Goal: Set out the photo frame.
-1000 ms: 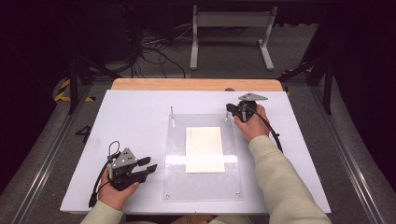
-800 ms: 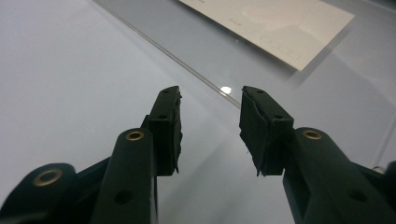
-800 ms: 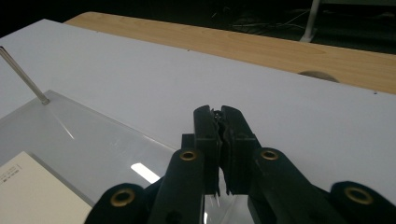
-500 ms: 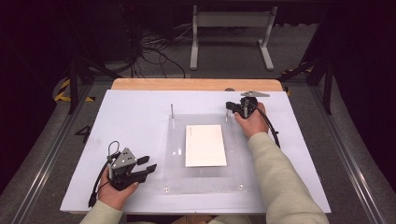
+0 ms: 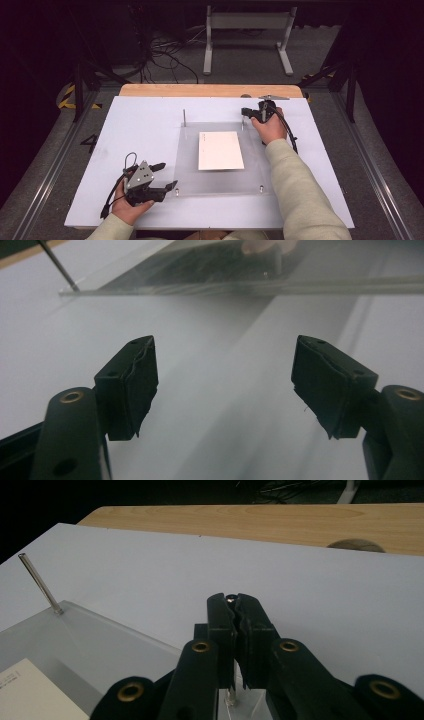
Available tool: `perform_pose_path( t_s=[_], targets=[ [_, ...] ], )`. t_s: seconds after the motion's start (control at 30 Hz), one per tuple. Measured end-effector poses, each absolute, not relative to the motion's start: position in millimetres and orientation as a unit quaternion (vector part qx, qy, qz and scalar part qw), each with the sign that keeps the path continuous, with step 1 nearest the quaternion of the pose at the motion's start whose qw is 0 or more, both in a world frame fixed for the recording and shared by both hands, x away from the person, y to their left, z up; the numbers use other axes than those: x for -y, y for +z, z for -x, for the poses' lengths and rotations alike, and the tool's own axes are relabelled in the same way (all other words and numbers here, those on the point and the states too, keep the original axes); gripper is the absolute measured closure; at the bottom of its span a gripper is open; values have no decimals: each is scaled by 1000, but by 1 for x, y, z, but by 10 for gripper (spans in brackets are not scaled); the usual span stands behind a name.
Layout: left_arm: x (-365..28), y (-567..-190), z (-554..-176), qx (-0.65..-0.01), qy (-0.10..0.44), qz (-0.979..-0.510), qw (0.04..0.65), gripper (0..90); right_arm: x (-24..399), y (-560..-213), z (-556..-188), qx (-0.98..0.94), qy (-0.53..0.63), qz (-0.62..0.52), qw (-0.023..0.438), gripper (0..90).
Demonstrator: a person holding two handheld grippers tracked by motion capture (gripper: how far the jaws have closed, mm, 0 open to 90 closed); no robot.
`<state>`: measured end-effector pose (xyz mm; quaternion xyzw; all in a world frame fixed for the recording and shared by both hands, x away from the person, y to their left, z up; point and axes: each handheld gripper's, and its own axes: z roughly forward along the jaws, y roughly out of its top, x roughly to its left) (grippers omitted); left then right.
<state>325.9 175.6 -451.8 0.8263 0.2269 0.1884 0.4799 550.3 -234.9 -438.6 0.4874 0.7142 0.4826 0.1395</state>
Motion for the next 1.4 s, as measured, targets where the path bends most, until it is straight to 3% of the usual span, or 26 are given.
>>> perform_pose_path(
  t_s=[0.5, 0.8, 1.03, 1.23, 1.3, 1.4],
  targets=[
    [-148, -439, -319, -178, 256, -817, 485, 330, 235, -440, -549, -707, 485, -496, 135, 846],
    [-138, -435, -318, -158, 271, -810, 496, 374, 235, -442, -548, -698, 490, -505, 133, 843],
    [-133, -431, -314, -129, 300, -809, 488, 546, 235, -443, -548, -697, 490, -508, 128, 840],
    [-136, -430, -316, -135, 303, -810, 484, 560, 235, -442, -549, -699, 487, -508, 125, 834],
    [-137, -429, -317, -137, 303, -810, 483, 560, 235, -441, -548, -702, 486, -506, 125, 827],
    [-139, -429, -318, -143, 301, -809, 484, 559, 236, -438, -547, -709, 471, -505, 139, 746]
  ],
)
